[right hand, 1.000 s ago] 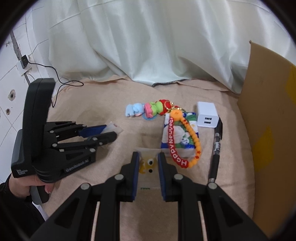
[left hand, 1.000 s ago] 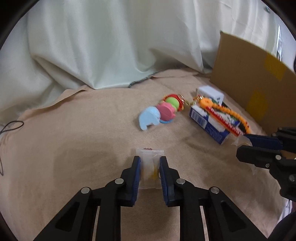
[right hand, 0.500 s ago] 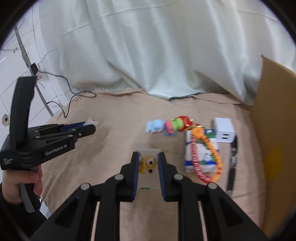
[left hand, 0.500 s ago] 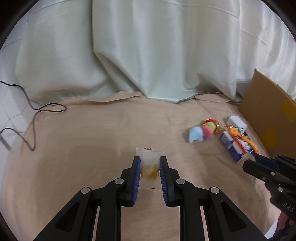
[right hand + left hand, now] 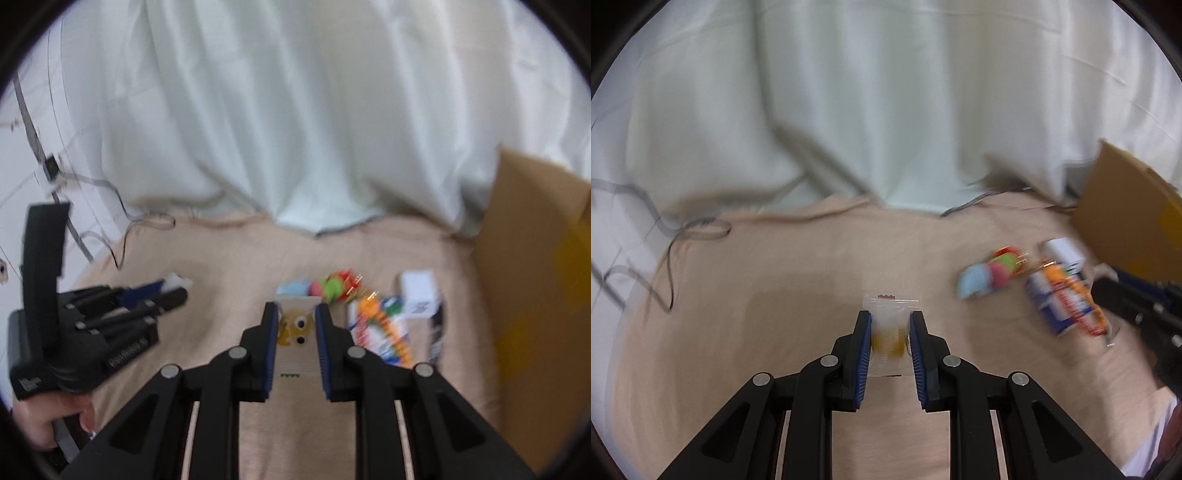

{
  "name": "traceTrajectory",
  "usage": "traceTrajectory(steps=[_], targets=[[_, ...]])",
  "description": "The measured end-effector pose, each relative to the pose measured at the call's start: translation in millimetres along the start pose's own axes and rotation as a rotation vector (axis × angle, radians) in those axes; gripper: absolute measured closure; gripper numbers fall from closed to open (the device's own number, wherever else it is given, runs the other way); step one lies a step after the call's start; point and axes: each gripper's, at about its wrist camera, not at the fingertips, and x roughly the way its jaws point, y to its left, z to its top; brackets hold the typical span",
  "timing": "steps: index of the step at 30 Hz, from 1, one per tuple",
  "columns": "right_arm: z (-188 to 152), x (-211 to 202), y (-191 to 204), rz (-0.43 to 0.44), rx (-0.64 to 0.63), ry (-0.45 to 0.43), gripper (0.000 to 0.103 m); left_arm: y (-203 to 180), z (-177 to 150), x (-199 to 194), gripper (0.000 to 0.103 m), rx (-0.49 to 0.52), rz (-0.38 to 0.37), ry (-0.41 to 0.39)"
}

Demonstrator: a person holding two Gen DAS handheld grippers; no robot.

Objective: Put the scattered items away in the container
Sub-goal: 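Carry both packets over the box and open both tools to drop them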

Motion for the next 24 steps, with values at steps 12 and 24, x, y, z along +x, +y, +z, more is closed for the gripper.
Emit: traceTrajectory(steps=[12, 24], targets=[[62.4, -119.5, -99.9, -0.232, -0.007, -0.117, 0.080, -141.9, 112.9, -72.0, 0.082, 0.133, -0.145, -0.141], [33.1, -146.8, -205.6, -0.377, 0.100, -0.031, 0.079, -284.4, 146.3, -74.2, 0.082, 0.258, -0.290, -0.129]])
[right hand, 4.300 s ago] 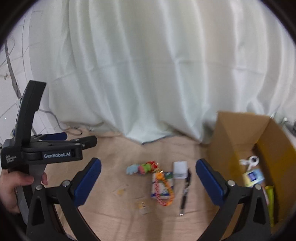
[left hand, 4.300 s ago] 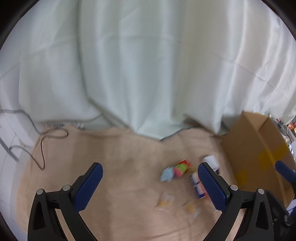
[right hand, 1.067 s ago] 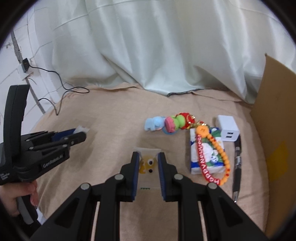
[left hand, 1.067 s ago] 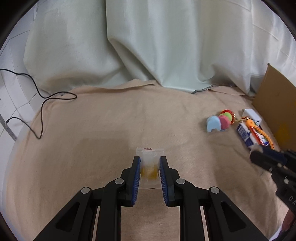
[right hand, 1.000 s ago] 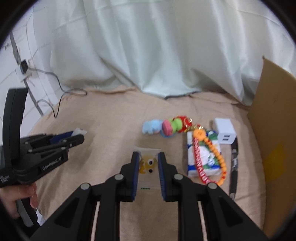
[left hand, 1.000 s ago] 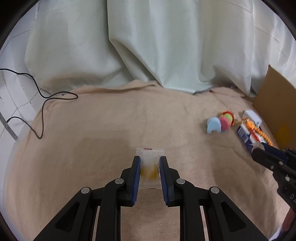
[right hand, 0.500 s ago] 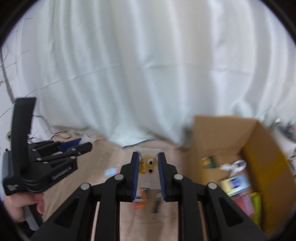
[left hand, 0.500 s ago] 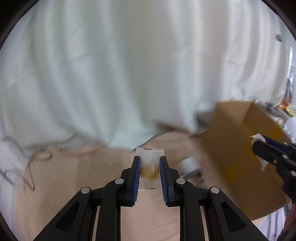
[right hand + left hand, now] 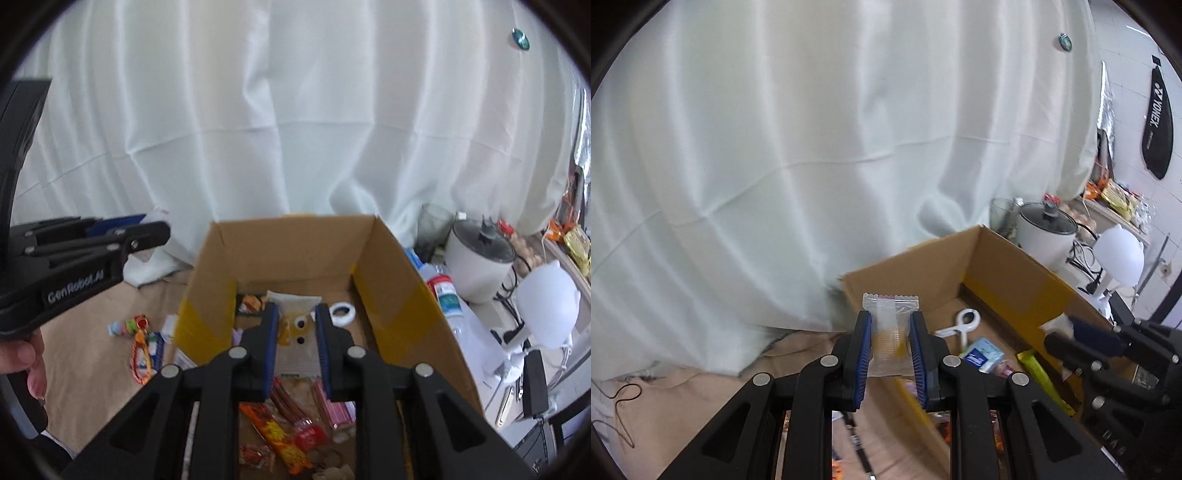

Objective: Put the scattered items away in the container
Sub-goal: 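Carry both packets over the box and open both tools to drop them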

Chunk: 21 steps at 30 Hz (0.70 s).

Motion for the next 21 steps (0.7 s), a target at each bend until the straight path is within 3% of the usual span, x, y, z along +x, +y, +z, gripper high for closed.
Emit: traceTrajectory(steps=[9, 11, 12, 13, 21], targets=[[-30.1, 11.7, -24.8, -0.008, 0.018, 0.076, 0.076, -40.3, -7.3, 30.2, 0.082, 0.047, -0.036, 0.046], [-32.6, 11.0, -28.0, -0.021, 0.026, 0.086, 0.053, -43.4, -7.4, 35.2, 0.081, 0.050, -0.035, 0.055], [-34.7, 12.3, -29.9, -0.022, 0.030, 0.101, 0.025, -44.5, -7.5, 37.9, 0.081, 0.049, -0.037, 0.061], [-36.8, 12.7, -31.4, -0.019, 0.039, 0.110, 0.012, -45.5, -7.7, 40.4, 0.081, 0.049, -0.038, 0.067], [-50.6, 12.5, -34.3, -0.023, 0.038, 0.132, 0.007, -61.7, -8.1, 56.5, 0.080, 0.084, -0.041, 0.127]])
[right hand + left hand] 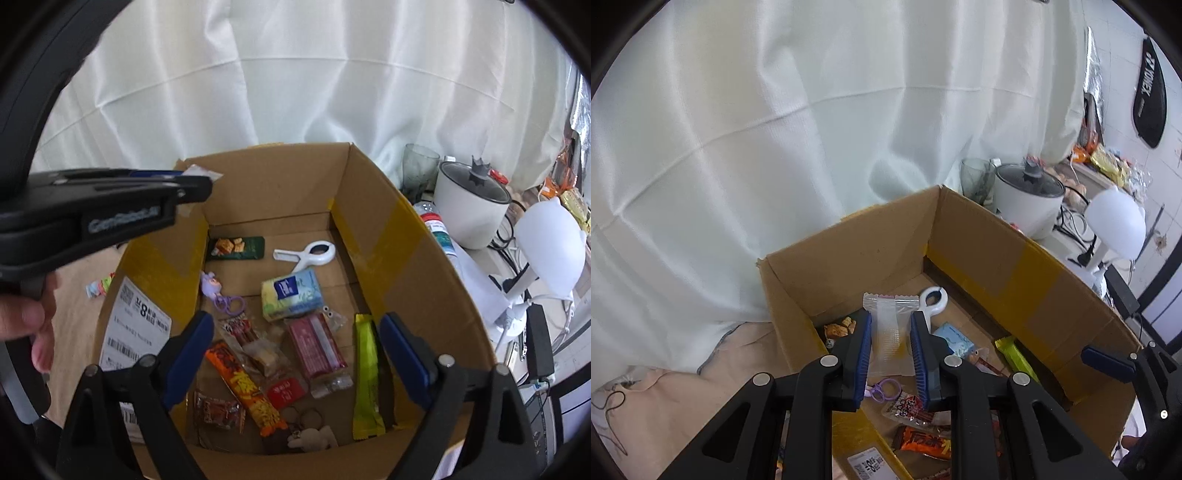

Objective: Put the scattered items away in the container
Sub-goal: 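Carry both packets over the box and open both tools to drop them, then move both open tools back over the remaining pile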

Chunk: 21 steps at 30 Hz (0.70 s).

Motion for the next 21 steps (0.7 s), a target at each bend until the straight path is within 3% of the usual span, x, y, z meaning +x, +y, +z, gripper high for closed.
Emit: traceTrajectory(steps=[4, 5, 6, 7, 14, 21], targets=[[-6.7, -3.0, 3.5, -0.014, -0.037, 0.008, 0.000, -9.4, 0.9, 8.4, 0.074, 0.005, -0.009, 0.040], [-8.7, -4.0, 4.5, -0.022, -0.045, 0.007, 0.000, -11.0, 0.9, 10.4, 0.053, 0.010, -0.014, 0.043], [-10.9, -5.7, 5.0, -0.024, -0.051, 0.003, 0.000, -12.3, 0.5, 12.6, 0.010, 0.014, -0.014, 0.050], [-12.8, -7.1, 5.4, -0.021, -0.054, -0.001, 0.000, -12.5, -0.9, 13.8, 0.002, 0.011, -0.011, 0.051], [-14.0, -7.5, 7.4, -0.009, -0.034, -0.019, 0.000, 3.9, -12.2, 6.9, 0.000, -0.040, 0.019, 0.019], [6.1, -35.3, 57.0, 0.081, -0.061, -0.145, 0.000, 97.1, -37.3, -37.4, 0.000, -0.166, 0.112, -0.045]])
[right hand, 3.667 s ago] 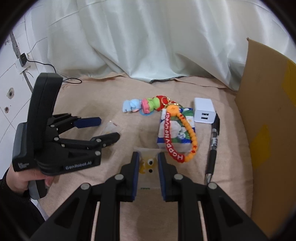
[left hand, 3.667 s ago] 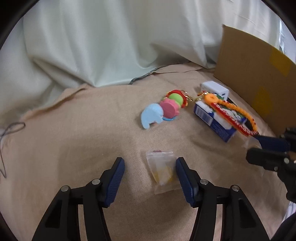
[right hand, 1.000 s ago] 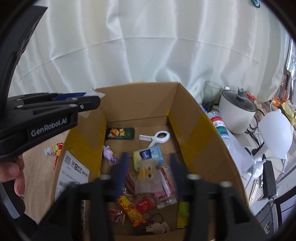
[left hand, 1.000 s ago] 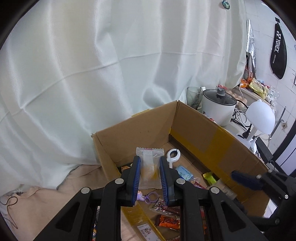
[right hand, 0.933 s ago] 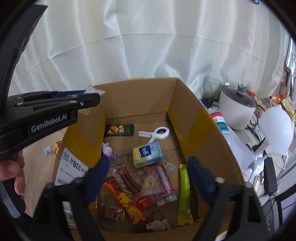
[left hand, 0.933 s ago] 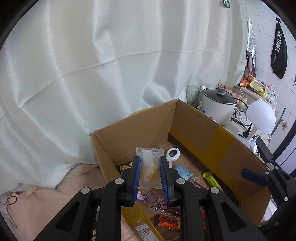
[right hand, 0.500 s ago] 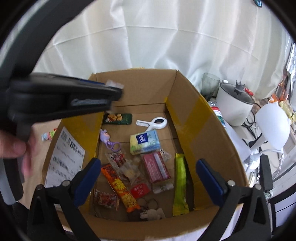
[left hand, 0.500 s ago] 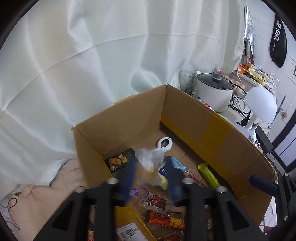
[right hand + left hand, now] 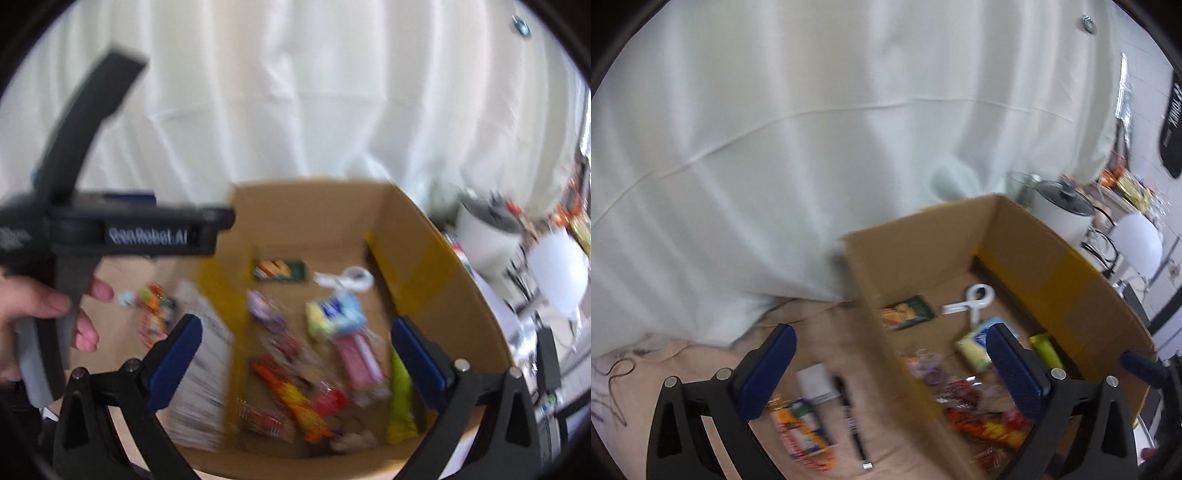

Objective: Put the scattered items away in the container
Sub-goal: 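Move both open tools back over the remaining pile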

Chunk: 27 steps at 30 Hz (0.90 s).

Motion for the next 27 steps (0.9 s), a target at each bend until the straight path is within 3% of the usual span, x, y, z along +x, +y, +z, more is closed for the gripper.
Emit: traceTrajectory(steps=[4, 8, 12, 17, 24, 27], targets=[[20.1, -11.0, 51.4, 0.091, -0.038, -0.082, 0.000, 86.0, -24.1, -16.7, 0.000, -0.111, 0.170, -0.021], [33.1, -6.6, 103.1, 0.145, -0.074, -0.125, 0.000, 160.9, -56.7, -21.8, 0.000, -0.216, 0.272, 0.000], [31.4, 18.3, 148.3, 0.191, -0.112, -0.097, 0.000, 207.8, -91.8, -15.6, 0.000, -0.265, 0.288, 0.054], [16.5, 54.0, 185.9, 0.198, -0.136, -0.061, 0.000, 234.1, -129.6, -2.0, 0.000, -0.273, 0.322, 0.083], [-14.0, 116.7, 196.4, 0.156, -0.144, 0.026, 0.000, 246.2, -178.3, 24.7, 0.000, -0.290, 0.242, 0.101], [-33.6, 136.9, 183.2, 0.132, -0.142, 0.074, 0.009, 247.4, -195.6, 32.6, 0.000, -0.303, 0.182, 0.119]])
